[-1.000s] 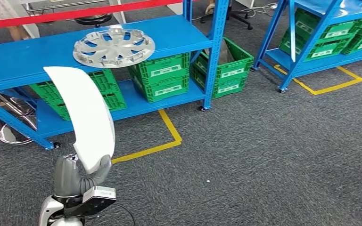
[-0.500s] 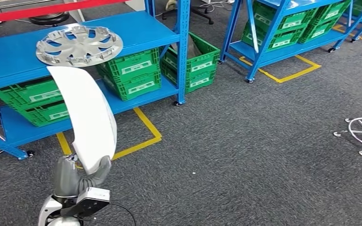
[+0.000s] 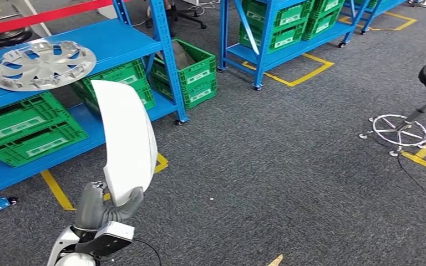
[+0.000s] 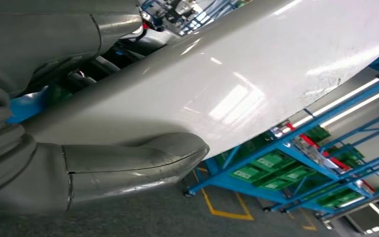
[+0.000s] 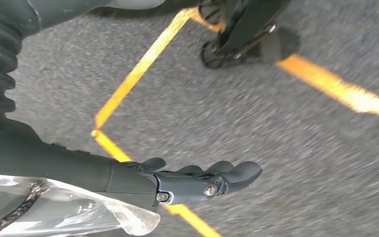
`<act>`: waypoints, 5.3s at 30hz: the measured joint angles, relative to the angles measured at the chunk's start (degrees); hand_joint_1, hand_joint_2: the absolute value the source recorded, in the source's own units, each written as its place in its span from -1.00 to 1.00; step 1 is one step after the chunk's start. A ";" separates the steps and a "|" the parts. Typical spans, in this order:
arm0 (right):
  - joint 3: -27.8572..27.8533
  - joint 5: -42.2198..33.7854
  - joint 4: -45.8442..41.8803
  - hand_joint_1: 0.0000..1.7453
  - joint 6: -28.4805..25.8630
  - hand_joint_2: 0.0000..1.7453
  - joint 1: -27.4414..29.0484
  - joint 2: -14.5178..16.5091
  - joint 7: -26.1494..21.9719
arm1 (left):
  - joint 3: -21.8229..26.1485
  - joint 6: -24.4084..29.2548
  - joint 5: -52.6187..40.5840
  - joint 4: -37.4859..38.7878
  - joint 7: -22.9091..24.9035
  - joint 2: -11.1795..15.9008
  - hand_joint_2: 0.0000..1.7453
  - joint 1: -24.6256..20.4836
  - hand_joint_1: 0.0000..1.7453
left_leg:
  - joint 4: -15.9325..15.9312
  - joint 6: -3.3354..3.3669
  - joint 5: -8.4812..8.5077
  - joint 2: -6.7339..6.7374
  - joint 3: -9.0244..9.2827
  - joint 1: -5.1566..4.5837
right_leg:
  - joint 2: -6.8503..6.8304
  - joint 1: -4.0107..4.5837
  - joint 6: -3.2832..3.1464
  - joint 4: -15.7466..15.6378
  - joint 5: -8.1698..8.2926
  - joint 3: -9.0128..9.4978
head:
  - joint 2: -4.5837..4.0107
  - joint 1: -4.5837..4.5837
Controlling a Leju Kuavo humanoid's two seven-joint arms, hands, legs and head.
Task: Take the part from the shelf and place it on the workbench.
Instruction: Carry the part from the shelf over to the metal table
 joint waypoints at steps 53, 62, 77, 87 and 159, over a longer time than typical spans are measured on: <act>8.18 -2.12 0.11 -1.00 -0.73 1.00 0.22 0.28 -0.98 | 1.39 1.77 0.00 -1.96 -8.09 0.97 1.00 2.47 1.00 | -3.26 1.94 0.97 -0.89 2.63 0.50 | 0.94 -1.16 3.26 11.51 -1.97 -8.12 | 0.01 -0.07; 8.86 -3.62 0.11 -1.00 0.05 1.00 0.24 0.26 -1.58 | 2.99 2.10 -0.18 -2.84 -8.10 0.95 1.00 2.86 1.00 | 1.99 -0.76 -3.26 -1.79 1.19 0.68 | 0.91 -0.76 0.04 1.17 1.25 -2.51 | 0.02 -0.58; 9.37 -4.32 0.14 -1.00 -0.20 1.00 0.11 0.25 -2.72 | 4.06 0.15 3.36 -2.96 -7.98 0.66 1.00 2.79 1.00 | -3.15 2.02 0.77 -6.12 2.75 0.27 | 6.07 -0.01 1.27 4.74 0.17 -5.96 | 0.01 -0.32; 9.51 -4.58 0.12 -1.00 -0.32 1.00 -0.39 0.11 -2.80 | 4.46 -0.34 3.90 -2.88 -7.98 0.44 1.00 2.53 1.00 | -2.67 0.66 -0.36 1.04 3.23 -0.03 | -2.51 -0.84 2.36 2.19 1.05 -3.31 | 0.02 -0.24; 13.65 -6.69 0.33 -1.00 2.51 1.00 0.29 -0.72 -3.42 | 3.28 1.30 7.93 2.14 -5.98 -0.84 1.00 -3.01 1.00 | 14.23 -0.48 -5.30 -4.01 -6.56 0.28 | 2.40 -0.26 -0.77 0.83 -0.44 -0.48 | 0.00 -0.97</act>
